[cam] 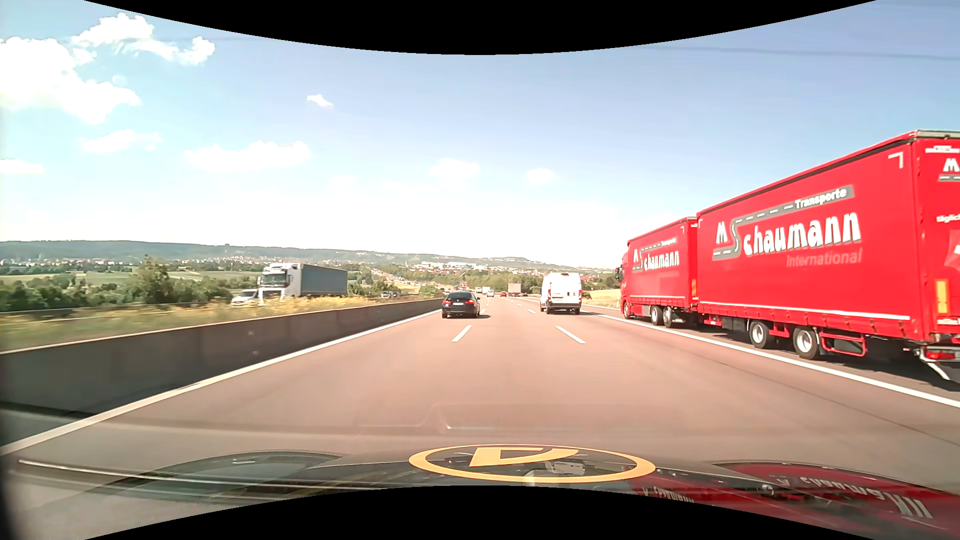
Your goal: Follow the waypoints while adhering to traffic rules and regulations
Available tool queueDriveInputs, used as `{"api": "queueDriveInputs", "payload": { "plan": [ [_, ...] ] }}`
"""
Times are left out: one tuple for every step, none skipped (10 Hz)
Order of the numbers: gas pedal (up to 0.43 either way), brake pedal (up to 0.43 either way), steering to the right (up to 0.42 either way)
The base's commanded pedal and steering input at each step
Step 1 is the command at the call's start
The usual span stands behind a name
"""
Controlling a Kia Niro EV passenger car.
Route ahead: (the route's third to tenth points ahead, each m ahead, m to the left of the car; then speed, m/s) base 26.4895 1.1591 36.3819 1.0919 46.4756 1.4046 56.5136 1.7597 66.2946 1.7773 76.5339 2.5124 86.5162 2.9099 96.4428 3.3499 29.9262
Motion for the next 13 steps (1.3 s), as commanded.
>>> {"api": "queueDriveInputs", "payload": {
  "plan": [
    [0.130,0.000,-0.003],
    [0.130,0.000,-0.003],
    [0.130,0.000,-0.003],
    [0.130,0.000,-0.003],
    [0.130,0.000,-0.004],
    [0.130,0.000,-0.003],
    [0.130,0.000,-0.003],
    [0.130,0.000,-0.003],
    [0.130,0.000,-0.004],
    [0.138,0.000,-0.004],
    [0.138,0.000,-0.003],
    [0.138,0.000,-0.003],
    [0.138,0.000,-0.003]
  ]
}}
